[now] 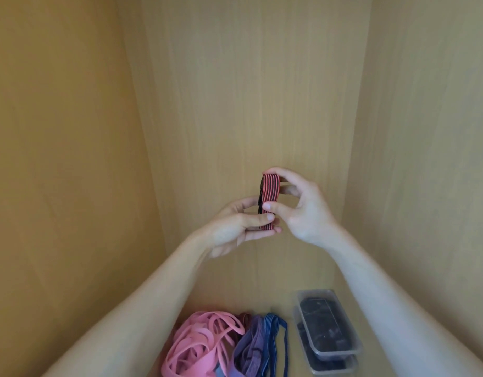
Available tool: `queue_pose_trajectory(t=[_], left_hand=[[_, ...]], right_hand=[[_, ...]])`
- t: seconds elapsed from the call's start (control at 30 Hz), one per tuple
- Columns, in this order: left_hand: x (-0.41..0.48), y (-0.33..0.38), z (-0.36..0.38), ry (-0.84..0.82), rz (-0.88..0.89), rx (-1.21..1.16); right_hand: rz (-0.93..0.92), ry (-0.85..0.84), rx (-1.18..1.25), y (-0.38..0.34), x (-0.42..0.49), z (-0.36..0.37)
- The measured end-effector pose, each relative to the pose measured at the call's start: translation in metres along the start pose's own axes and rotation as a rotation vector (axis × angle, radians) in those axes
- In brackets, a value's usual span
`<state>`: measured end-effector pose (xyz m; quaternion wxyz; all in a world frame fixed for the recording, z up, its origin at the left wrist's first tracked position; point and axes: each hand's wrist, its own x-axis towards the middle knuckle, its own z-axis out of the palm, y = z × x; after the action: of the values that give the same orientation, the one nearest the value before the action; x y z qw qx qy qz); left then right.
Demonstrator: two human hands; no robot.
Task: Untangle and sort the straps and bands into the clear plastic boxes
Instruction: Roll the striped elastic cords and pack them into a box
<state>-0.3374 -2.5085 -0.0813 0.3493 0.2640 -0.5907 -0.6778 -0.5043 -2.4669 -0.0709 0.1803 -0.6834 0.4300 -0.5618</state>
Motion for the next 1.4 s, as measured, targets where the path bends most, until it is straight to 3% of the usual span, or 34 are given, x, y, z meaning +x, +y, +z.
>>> queue_pose_trajectory(t=[0.2, 0.43, 0.63, 0.83, 1.07, 1.4], left_hand=[[0.0, -0.01, -0.007, 0.066, 0.027, 0.033], [-0.006, -0.036, 0.0, 0.305, 0.111, 0.118], [-0.023, -0.081, 0.015, 0.47, 0.154, 0.415], [-0.064, -0.13, 0.023, 0.477, 0.162, 0.515], [-0.107, -0.166, 0.029, 0.507, 0.088, 0.42], [-0.139, -0.208, 0.032, 0.557, 0.104, 0.432]], right_hand=[[-0.057, 0.002, -0.044, 0.008, -0.008, 0.015], [-0.007, 0.117, -0.021, 0.036, -0.024, 0.029], [0.213, 0.213, 0.034, 0.06, -0.064, 0.041], [0.465, 0.29, 0.289, 0.073, -0.113, 0.047], [0.738, 0.291, 0.61, 0.082, -0.172, 0.06], [1.076, 0.165, 0.717, 0.071, -0.211, 0.069]])
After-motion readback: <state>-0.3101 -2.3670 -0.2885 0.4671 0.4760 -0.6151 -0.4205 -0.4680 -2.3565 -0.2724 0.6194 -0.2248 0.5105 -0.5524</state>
